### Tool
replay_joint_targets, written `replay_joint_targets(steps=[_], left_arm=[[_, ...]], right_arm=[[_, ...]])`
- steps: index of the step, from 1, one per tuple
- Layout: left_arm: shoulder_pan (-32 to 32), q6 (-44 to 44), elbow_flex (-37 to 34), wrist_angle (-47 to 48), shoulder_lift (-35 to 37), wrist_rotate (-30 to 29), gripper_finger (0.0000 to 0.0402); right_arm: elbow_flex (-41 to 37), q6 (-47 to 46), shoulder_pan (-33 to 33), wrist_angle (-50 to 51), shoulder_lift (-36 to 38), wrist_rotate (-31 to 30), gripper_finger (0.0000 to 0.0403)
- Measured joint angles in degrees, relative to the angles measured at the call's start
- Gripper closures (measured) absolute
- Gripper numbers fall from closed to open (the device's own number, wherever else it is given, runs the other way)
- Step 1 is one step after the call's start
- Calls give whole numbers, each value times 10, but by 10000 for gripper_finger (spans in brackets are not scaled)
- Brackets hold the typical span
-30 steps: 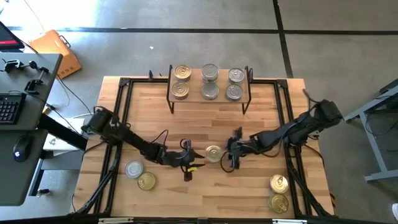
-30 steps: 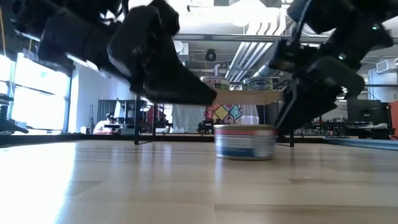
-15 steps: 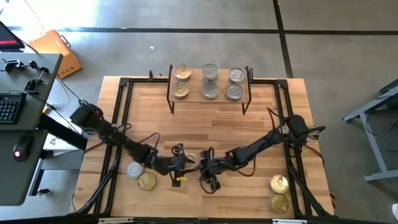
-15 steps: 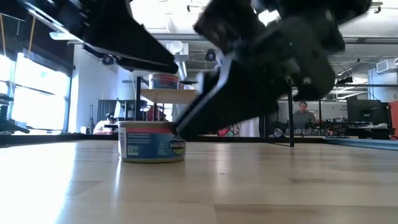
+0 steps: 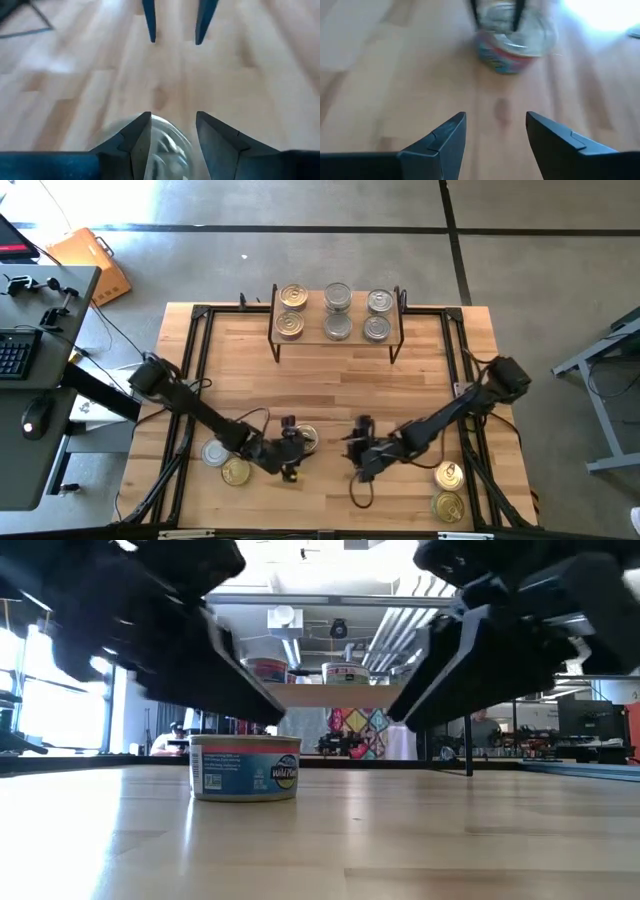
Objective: Stack canned seafood by type on shelf
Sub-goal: Stack the blue pink tuna can on top of the other blue pink tuna can on the shelf
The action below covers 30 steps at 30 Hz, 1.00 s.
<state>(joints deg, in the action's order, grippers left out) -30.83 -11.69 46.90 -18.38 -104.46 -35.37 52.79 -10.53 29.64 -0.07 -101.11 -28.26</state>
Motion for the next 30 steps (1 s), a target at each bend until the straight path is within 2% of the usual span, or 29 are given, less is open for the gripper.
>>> replay_joint_targets(steps=[2,5,10,19,23,30], left_arm=[[1,5,20,22,-15,-24,253],[2,4,54,86,-26,-19,255],[-1,-19,93,216,-24,20,272],[-33,-110,154,478,-11,14,282],[-50,-158,155,518,-10,-7,282],[-78,-235,154,511,-16,-79,282]], right_arm=[[-32,-29,9,-27,11,-36,204],[-69,-52,20,-70,17,-55,204],[-103,-64,20,-125,19,-58,204],[-106,-56,19,-135,19,-59,204],[-106,-55,19,-135,19,-58,204],[-106,-52,19,-135,19,-58,204]])
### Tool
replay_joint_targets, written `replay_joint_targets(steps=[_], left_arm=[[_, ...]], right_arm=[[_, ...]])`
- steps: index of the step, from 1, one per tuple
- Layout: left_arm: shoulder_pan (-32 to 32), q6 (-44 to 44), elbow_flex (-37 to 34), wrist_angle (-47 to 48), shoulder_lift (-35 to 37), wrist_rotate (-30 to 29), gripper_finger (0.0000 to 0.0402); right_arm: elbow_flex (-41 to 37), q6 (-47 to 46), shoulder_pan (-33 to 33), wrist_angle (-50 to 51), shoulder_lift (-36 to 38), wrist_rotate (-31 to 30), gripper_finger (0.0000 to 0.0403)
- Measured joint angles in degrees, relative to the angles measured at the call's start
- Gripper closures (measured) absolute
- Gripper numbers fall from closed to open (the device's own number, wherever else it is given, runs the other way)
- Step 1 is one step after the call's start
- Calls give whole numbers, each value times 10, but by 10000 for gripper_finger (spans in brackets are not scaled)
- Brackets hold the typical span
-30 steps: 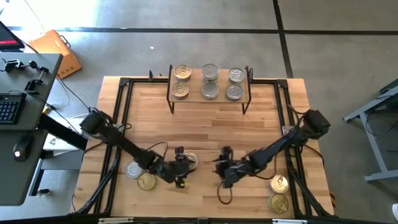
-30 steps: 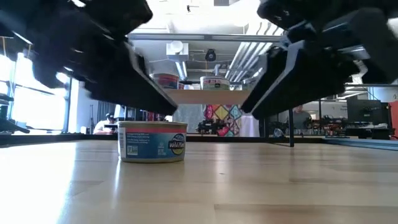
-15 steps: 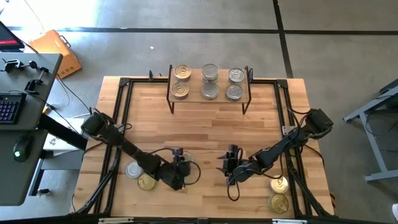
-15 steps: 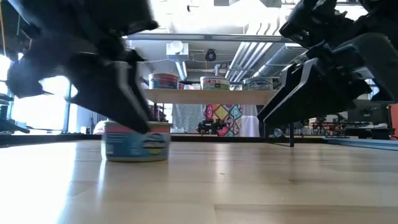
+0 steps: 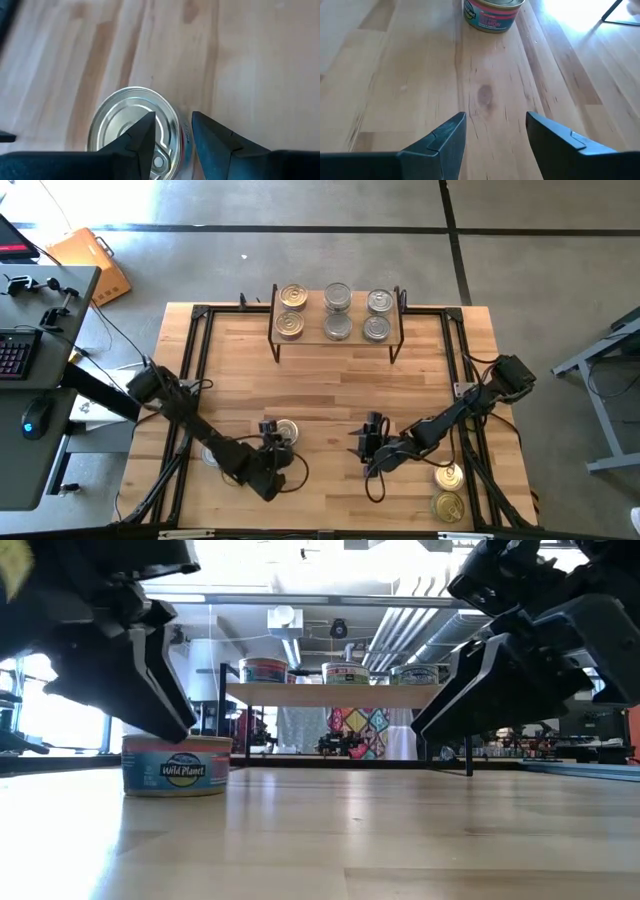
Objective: Stack canned seafood by type on shelf
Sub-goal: Stack the blue pink tuna can on top of the other blue pink tuna can on the shelf
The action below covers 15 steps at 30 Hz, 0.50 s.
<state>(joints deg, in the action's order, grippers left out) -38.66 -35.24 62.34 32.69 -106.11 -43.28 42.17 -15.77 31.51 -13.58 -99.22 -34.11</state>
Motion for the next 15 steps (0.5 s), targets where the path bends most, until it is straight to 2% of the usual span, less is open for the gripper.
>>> replay_joint_targets(steps=[4,10,15], left_arm=[[-9,-10,-36,-70,-5,-56,282],[-6,-1,-112,-216,-3,-66,284],[-4,18,-138,-229,-2,-74,327]], right_arm=[[0,2,0,-4,0,0,204],[0,4,0,-9,0,0,204],[0,8,0,-9,0,0,204]])
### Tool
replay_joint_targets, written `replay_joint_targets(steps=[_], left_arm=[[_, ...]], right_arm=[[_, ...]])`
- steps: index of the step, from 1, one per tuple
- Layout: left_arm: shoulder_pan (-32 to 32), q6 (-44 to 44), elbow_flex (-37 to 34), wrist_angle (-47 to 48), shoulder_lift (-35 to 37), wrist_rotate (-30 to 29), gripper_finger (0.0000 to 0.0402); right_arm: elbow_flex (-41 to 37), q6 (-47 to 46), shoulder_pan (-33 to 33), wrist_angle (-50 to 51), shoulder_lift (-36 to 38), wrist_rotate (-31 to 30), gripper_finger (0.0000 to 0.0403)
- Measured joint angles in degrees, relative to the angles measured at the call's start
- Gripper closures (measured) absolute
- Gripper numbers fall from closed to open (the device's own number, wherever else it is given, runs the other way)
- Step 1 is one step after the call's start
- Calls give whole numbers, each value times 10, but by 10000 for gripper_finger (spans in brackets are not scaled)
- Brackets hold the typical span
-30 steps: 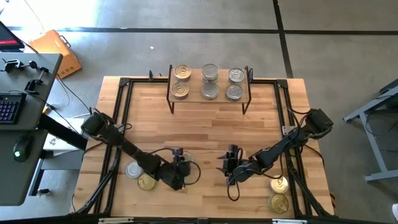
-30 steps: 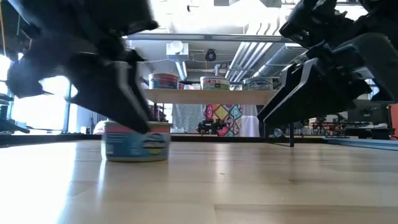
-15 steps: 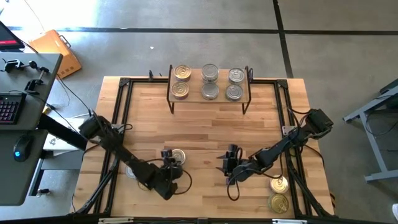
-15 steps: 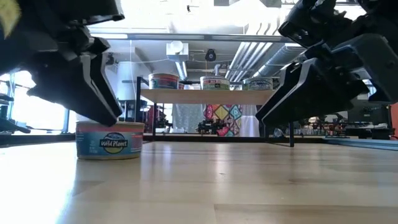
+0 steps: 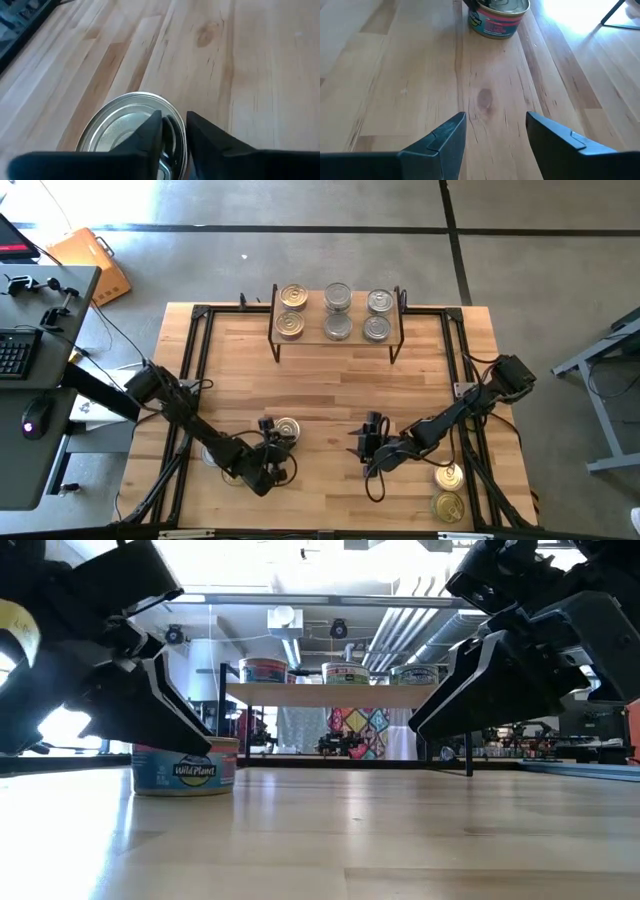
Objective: Stack canned seafood by type on shelf
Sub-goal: Stack the blue pink tuna can on top of the other blue pink tuna can on the shelf
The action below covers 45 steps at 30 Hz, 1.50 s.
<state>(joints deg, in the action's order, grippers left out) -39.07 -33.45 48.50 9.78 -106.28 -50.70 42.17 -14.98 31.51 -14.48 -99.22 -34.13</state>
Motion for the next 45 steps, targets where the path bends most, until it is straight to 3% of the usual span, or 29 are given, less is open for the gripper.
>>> replay_joint_targets(steps=[4,6,12,16,22,33,38,41,45], left_arm=[[0,30,-3,4,0,5,385],[0,31,-3,3,0,6,394],[-4,81,42,37,-2,13,400],[-5,117,97,98,4,52,401],[-3,157,154,169,16,33,401],[-2,186,191,203,20,-7,400],[7,153,177,182,21,19,401],[11,168,160,103,21,29,400],[24,240,129,-9,20,109,372]], right_arm=[[0,-1,0,0,0,0,204],[0,0,0,0,0,0,204],[0,-3,0,0,0,0,204],[0,-4,0,0,0,0,204],[0,-1,0,0,0,0,204],[0,0,0,0,0,0,204],[0,0,0,0,0,0,204],[0,0,0,0,0,0,204],[0,0,0,0,0,0,204]])
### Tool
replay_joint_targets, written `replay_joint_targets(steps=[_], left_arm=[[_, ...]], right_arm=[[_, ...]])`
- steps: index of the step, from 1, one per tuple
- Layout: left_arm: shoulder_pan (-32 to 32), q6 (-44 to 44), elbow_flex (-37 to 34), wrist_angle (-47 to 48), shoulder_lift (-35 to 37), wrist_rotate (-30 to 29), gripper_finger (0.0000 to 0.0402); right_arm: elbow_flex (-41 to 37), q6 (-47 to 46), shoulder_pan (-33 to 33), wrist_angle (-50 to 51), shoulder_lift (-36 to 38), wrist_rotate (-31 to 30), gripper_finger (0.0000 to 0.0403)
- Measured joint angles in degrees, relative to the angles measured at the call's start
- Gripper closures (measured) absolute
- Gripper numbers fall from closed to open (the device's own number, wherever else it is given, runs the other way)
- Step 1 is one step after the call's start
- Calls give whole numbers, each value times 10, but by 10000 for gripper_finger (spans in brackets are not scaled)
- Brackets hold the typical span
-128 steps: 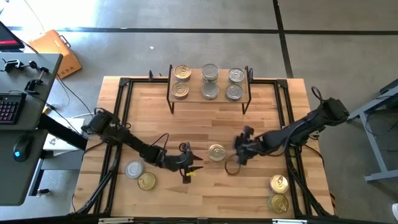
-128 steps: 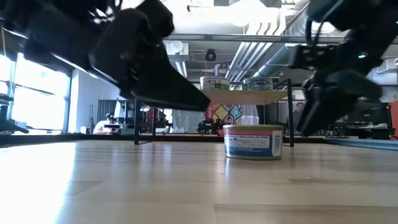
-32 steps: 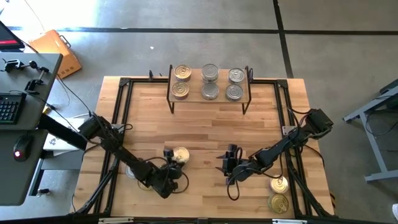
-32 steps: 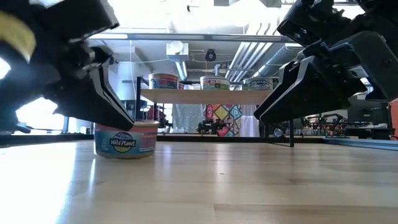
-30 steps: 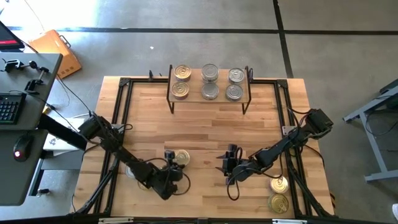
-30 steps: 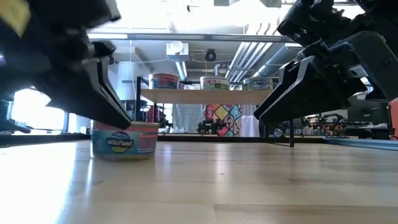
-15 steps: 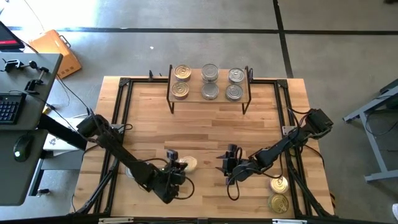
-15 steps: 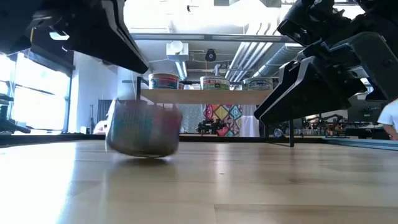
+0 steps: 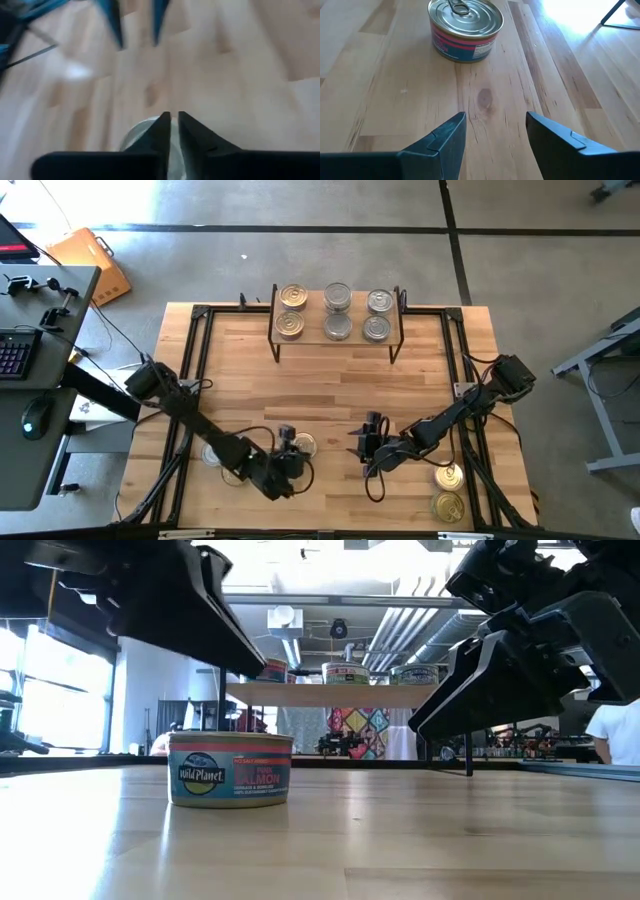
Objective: Stack canned seafood by type on shelf
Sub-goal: Stack the blue pink tuna can on top of the other blue pink tuna can on the shelf
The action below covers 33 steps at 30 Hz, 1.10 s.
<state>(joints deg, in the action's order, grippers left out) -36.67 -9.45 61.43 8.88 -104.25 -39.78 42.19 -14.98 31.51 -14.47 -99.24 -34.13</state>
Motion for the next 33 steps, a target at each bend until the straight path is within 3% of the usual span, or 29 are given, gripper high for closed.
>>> replay_joint_targets(steps=[7,11,14,19,25,33], left_arm=[[16,64,-10,-35,0,98,259],[12,123,-10,-26,-23,69,209],[12,123,-11,-28,-42,59,197],[15,104,-9,-20,-70,33,213],[-2,67,-9,12,-76,-28,266],[-10,-18,-8,78,-75,-50,339]], right_arm=[[0,0,0,0,0,0,204],[0,0,0,-2,0,0,204],[0,-2,0,-4,0,0,204],[0,-2,1,-5,0,0,204],[0,-2,1,-5,0,0,204],[0,0,0,-7,0,0,204]])
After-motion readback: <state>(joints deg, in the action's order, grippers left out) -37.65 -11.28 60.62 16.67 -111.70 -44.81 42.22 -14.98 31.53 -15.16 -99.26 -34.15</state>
